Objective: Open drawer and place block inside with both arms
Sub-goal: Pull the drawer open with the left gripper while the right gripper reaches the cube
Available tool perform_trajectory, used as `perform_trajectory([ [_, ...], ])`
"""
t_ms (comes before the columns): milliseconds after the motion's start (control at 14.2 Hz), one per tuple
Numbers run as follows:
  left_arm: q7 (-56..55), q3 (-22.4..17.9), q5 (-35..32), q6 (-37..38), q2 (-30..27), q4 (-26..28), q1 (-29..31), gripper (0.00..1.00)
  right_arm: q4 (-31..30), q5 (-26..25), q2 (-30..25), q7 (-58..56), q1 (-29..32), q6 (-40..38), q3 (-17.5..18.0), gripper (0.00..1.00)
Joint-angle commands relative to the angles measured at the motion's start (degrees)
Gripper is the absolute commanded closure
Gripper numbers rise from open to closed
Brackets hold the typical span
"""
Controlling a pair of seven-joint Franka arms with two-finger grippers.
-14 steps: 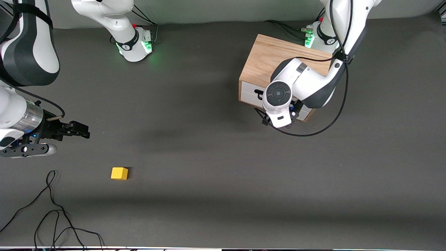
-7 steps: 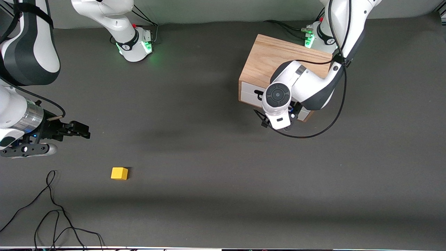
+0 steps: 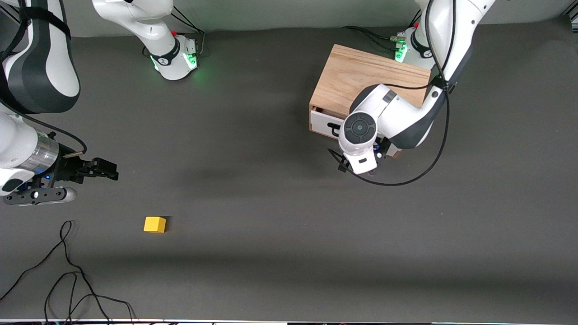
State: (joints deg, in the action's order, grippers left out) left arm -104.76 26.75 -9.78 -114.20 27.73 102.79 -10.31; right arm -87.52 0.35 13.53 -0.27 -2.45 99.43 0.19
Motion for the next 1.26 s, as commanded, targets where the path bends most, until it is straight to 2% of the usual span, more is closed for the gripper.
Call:
perform_trajectory([
  [0,-2.11,-0.48,-2.44,-1.02,4.78,-5.84,-0.94,0.00,0.78,-1.06,1.85,0.80,-0.45,0.24,-0.10,0.00],
  [281,-3.69,-0.48,-2.52,-0.15,8.30,-12.16,-1.47,0.00,0.78,-1.15,3.59,-2.95,-0.19,0.24,-0.10,0.00],
  [562,-5.28,-0.48,-2.79,-0.32,9.09,-14.10,-1.56,0.00,0.95,-0.44,4.40,-6.76,0.51,1.19,-0.54,0.00],
  [703,-8.07,-0.48,-5.50,-0.06,10.84,-16.64,-1.91,0.00,0.86,-0.44,4.40,-6.32,0.86,2.86,-0.63,0.00],
  [1054,-10.55,-0.56,-5.86,0.65,12.87,-19.90,-2.61,0.00,0.25,-0.09,8.25,-6.05,0.86,8.92,-0.63,0.00],
  [1195,-10.99,-1.96,-5.86,0.47,13.40,-21.66,-3.75,0.00,-2.11,0.35,11.15,-6.14,1.04,14.44,-0.80,0.00],
])
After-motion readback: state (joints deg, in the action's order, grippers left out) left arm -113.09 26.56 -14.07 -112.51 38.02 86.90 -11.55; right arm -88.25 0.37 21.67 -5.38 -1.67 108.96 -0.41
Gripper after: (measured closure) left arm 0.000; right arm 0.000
